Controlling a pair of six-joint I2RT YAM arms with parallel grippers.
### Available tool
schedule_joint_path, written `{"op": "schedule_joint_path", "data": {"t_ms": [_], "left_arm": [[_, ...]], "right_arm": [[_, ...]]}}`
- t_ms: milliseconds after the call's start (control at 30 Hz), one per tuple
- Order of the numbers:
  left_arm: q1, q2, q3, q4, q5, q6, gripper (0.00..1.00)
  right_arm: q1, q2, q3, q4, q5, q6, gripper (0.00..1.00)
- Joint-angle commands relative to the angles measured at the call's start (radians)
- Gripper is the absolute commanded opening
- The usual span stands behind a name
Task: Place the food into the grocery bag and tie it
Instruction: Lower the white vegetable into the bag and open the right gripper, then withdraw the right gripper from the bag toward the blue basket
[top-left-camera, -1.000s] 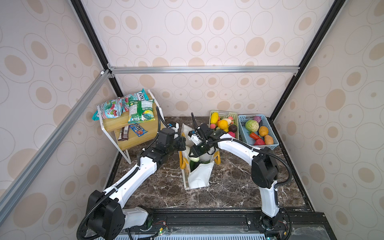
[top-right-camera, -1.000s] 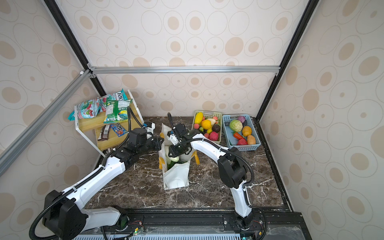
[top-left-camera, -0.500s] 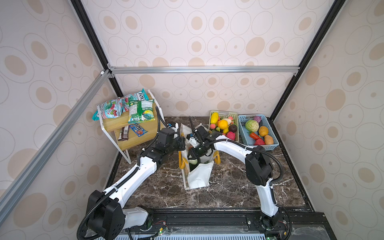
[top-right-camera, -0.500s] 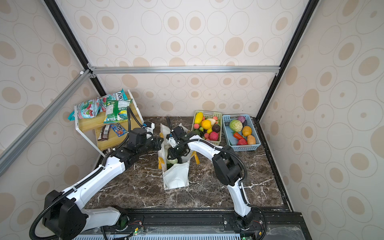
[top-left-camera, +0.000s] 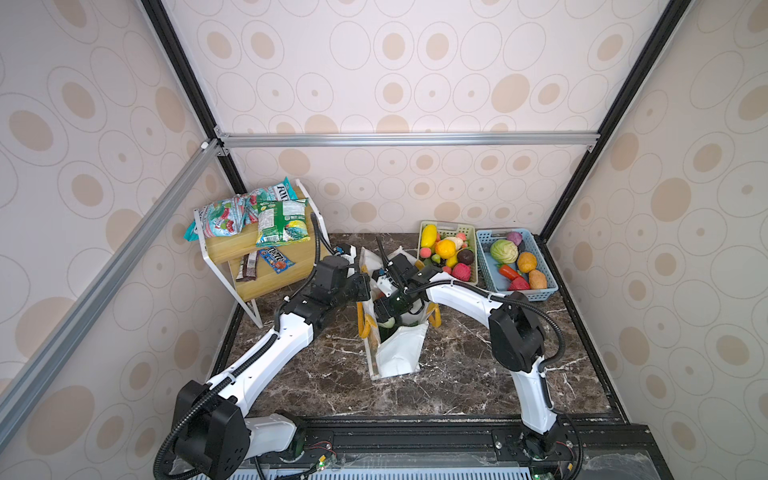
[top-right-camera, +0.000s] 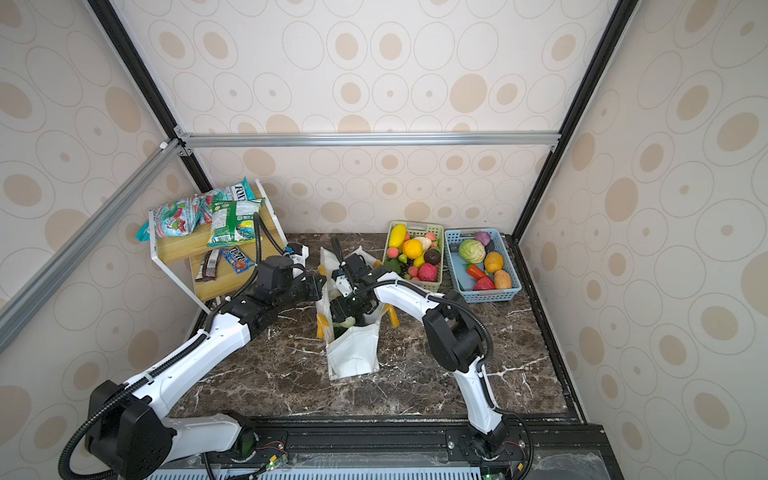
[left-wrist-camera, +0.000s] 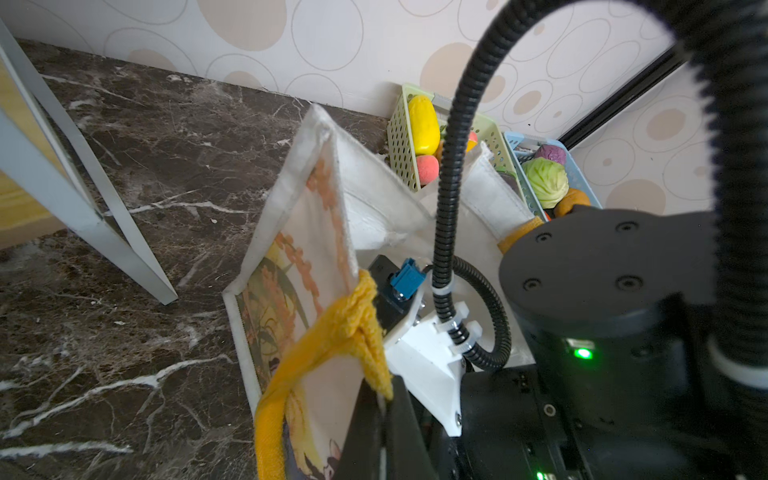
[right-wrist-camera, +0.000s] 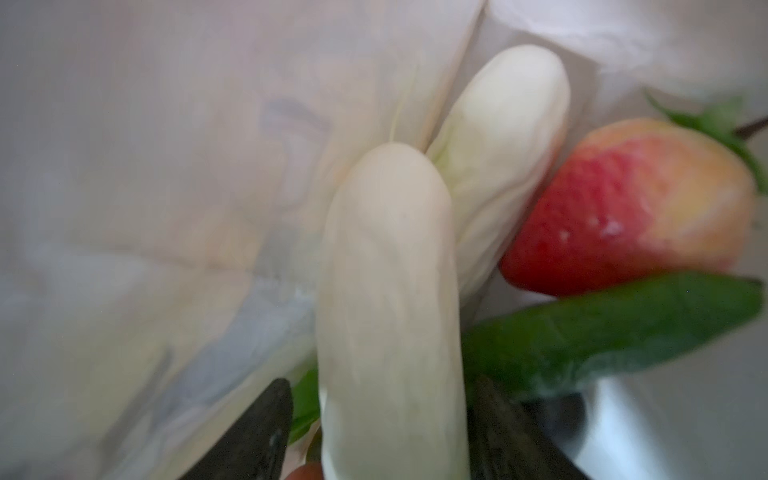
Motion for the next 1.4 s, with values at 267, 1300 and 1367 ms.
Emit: {"op": "schedule_joint_path", "data": {"t_ms": [267, 1300, 1367], "left_arm": [[-0.002, -0.025, 0.006, 0.020, -0.018, 0.003, 0.00], [0.000, -0.012, 0.043, -0.004, -0.046, 0.013, 0.00], [0.000, -0.008, 0.042, -0.001, -0.045, 0.010, 0.00]], "right_arm": [[-0.001, -0.214, -0.018, -0.040, 0.072, -0.016, 0.78], [-0.321, -0.360, -0.100, -0.108, 0.499, -0.078, 0.82], [-0.342, -0.356, -0.116, -0.105, 0.517, -0.080, 0.82]]}}
